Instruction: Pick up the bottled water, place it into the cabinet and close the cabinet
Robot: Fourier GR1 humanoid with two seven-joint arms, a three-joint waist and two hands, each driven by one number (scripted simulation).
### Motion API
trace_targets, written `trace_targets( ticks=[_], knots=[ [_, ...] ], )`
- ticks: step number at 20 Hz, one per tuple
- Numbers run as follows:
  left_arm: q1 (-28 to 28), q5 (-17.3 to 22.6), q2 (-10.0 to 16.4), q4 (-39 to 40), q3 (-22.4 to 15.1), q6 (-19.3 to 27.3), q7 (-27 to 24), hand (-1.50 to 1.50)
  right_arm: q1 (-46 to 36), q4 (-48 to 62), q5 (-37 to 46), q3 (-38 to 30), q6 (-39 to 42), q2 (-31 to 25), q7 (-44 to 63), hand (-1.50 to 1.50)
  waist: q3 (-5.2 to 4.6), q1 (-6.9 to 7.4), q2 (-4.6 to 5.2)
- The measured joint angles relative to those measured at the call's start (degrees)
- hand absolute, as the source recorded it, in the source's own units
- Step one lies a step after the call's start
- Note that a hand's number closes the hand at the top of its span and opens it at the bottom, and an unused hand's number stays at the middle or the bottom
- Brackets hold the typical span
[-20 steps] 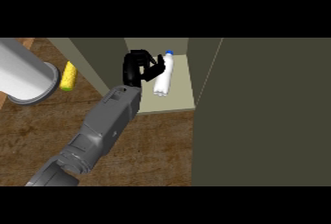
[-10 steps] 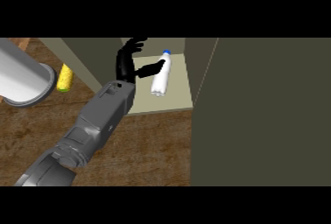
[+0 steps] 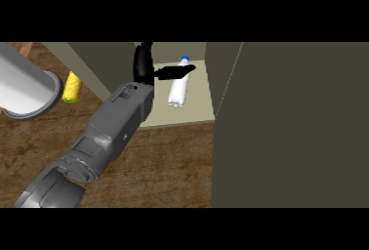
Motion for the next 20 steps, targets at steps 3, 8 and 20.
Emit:
trace_targets(
  ticks=[3,8,20],
  knots=[
    [-0.3,1.41,0.09,-1.59,1.74,-3.94,-2.36,-1.5,0.25,0.01,-0.1,0.23,0.53,-0.17,-0.29,-1.5,-0.01,0.39,-0.13],
    [-0.21,2.33,-0.89,-3.03,3.25,-9.49,-4.97,-1.5,1.37,-0.09,-0.15,1.44,0.65,0.36,-0.21,-1.5,0.04,1.86,-0.82],
    [6.97,4.42,-2.7,-11.48,0.51,-12.8,-4.82,-1.5,1.53,-0.66,-0.02,3.24,-1.18,1.59,2.38,-1.5,0.1,4.36,-2.08]
  ],
)
